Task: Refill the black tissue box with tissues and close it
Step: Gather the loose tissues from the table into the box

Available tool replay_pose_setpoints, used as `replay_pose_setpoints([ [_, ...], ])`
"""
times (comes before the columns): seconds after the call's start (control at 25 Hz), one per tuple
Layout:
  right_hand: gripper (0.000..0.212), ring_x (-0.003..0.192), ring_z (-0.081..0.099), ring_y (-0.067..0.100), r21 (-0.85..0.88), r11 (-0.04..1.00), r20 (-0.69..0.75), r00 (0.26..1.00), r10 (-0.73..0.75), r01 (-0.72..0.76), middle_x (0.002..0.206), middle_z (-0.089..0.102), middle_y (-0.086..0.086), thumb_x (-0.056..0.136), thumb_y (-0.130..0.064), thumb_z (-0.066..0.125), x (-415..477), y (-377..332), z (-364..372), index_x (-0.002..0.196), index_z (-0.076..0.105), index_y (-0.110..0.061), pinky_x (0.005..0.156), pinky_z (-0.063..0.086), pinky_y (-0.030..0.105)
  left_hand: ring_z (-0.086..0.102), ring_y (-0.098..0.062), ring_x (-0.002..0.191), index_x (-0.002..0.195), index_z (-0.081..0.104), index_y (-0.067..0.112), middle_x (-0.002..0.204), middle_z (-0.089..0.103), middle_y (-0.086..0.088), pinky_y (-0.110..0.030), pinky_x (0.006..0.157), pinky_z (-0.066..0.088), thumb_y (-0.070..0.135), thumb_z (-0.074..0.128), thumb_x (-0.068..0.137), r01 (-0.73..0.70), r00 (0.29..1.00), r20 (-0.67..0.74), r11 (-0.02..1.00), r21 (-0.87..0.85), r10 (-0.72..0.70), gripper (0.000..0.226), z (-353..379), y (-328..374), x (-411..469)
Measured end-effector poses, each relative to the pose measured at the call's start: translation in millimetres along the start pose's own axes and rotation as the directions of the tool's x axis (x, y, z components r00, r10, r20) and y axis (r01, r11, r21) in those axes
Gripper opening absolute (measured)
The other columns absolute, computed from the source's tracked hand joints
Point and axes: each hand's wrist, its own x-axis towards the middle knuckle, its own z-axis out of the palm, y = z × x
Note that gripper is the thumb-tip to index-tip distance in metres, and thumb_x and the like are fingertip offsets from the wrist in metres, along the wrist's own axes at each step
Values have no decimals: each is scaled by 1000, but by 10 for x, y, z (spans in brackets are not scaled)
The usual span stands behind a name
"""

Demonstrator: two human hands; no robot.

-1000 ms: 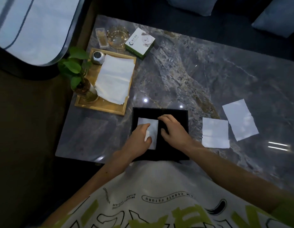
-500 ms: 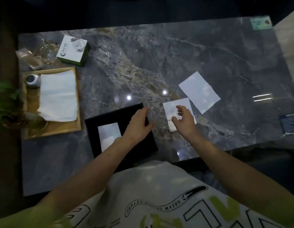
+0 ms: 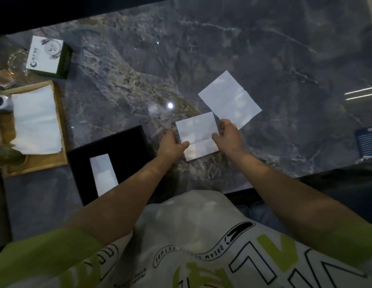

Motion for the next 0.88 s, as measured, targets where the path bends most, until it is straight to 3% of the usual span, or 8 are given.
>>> replay_pose_setpoints([
  [0.12, 42, 109, 59, 32, -10, 1000, 36, 999, 26, -25, 121, 59, 17, 87, -16, 64, 47, -35, 28, 125, 52, -5, 93, 48, 38, 61, -24, 107, 125, 50, 4, 123, 61, -12, -40, 94, 51, 19, 72, 83, 61, 997, -33, 991, -119, -66, 49, 129, 31, 22],
  [0.32, 39, 105, 60, 30, 115, 986, 57, 992, 117, -123, 112, 65, 15, 81, -9, 69, 155, -40, 82, 116, 55, -4, 88, 47, 31, 64, -32, 107, 122, 59, 0, 121, 65, -17, -46, 95, 53, 10, 73, 81, 173, 976, -78, 938, -302, -205, 44, 231, 138, 162],
  [0.44, 44, 103, 62, 30, 196, 961, 78, 980, 183, -195, 111, 65, 13, 78, -13, 73, 209, -42, 82, 117, 56, -5, 91, 53, 42, 63, -33, 107, 120, 61, -2, 119, 65, -18, -45, 95, 52, 11, 73, 83, 215, 958, -104, 909, -358, -267, 41, 231, 140, 191],
  [0.56, 42, 89, 63, 25, 286, 910, 156, 952, 265, -300, 102, 64, 9, 77, -15, 76, 241, -41, 65, 114, 57, -8, 72, 56, 37, 63, -30, 96, 110, 65, -3, 112, 66, -21, -37, 82, 52, 10, 71, 85, 224, 958, -78, 894, -388, -274, 29, 211, 102, 202],
  [0.68, 33, 66, 61, 21, 362, 855, 290, 917, 274, -370, 81, 66, 11, 80, -10, 75, 228, -23, 44, 108, 63, 1, 51, 48, 29, 61, -24, 83, 105, 68, -2, 99, 67, -17, -28, 67, 46, 10, 70, 84, 211, 970, -29, 897, -388, -241, 24, 181, 70, 168],
  [0.76, 28, 68, 63, 23, 381, 856, 326, 918, 228, -348, 81, 67, 14, 83, -8, 72, 207, 5, 35, 105, 65, 7, 55, 52, 31, 60, -16, 73, 101, 70, 3, 89, 66, -8, -22, 57, 45, 11, 70, 85, 185, 977, -21, 896, -404, -212, 18, 154, 63, 136],
  [0.88, 23, 90, 69, 28, 465, 843, 309, 942, 132, -270, 102, 71, 16, 86, -8, 68, 131, 3, -14, 108, 66, 1, 77, 58, 39, 58, -9, 64, 87, 69, 11, 76, 64, 2, -18, 51, 43, 11, 70, 85, 137, 983, -47, 886, -442, -175, 3, 74, 25, 81],
])
